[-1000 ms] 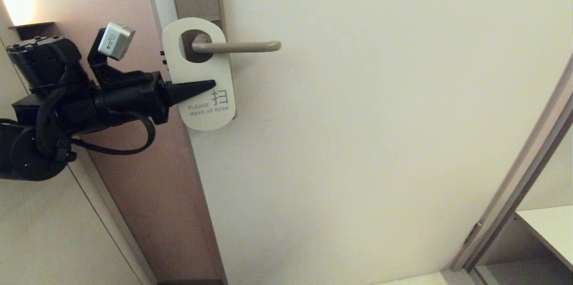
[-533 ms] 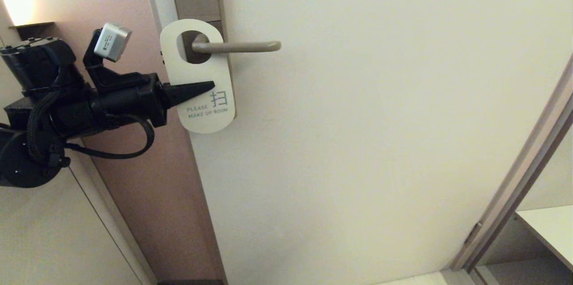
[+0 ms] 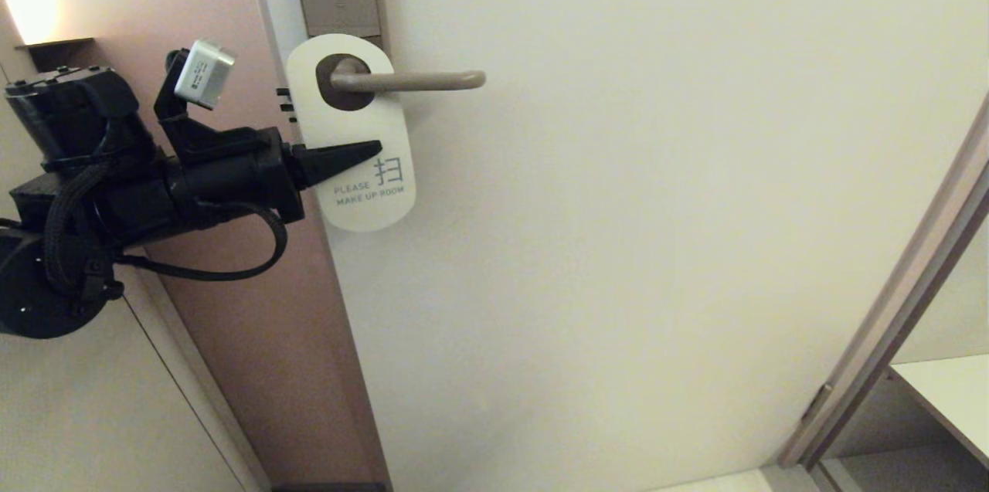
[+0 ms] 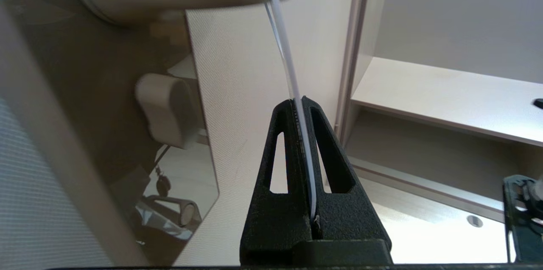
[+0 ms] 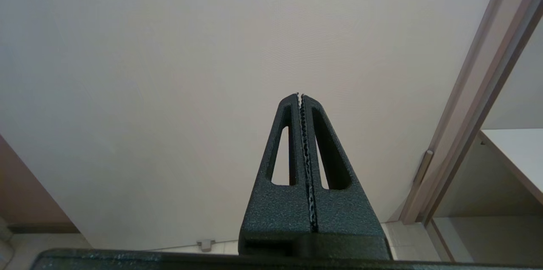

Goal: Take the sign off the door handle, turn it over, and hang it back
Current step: Take down the sign

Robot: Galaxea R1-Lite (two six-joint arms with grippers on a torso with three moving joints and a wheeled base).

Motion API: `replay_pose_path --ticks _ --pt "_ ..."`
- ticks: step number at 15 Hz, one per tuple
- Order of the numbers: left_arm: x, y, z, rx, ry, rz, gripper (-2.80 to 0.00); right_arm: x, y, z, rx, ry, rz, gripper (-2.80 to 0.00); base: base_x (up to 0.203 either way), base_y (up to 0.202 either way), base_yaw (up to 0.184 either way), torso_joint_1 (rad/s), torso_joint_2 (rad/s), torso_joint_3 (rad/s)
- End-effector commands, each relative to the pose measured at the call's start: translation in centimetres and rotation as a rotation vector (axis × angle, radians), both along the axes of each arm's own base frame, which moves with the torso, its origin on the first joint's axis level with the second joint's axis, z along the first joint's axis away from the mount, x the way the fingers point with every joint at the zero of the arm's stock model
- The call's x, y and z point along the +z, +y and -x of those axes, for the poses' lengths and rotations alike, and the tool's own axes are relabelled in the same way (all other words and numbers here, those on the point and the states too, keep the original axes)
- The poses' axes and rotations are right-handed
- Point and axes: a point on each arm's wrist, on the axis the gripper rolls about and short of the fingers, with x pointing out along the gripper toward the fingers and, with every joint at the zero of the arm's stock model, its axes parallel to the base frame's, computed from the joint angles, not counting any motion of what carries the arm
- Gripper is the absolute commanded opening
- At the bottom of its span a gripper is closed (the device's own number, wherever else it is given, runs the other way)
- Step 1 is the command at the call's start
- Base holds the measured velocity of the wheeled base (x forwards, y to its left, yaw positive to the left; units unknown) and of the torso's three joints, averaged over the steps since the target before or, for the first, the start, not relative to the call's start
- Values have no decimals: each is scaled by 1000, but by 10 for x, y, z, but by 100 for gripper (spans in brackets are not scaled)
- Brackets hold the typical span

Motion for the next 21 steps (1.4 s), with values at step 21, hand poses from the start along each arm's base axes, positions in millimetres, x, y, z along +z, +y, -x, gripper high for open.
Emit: replay_pose_path --ticks 21 --pt "-1 -33 15 168 -14 -55 -280 0 0 0 0 0 0 -280 0 0 0 0 0 0"
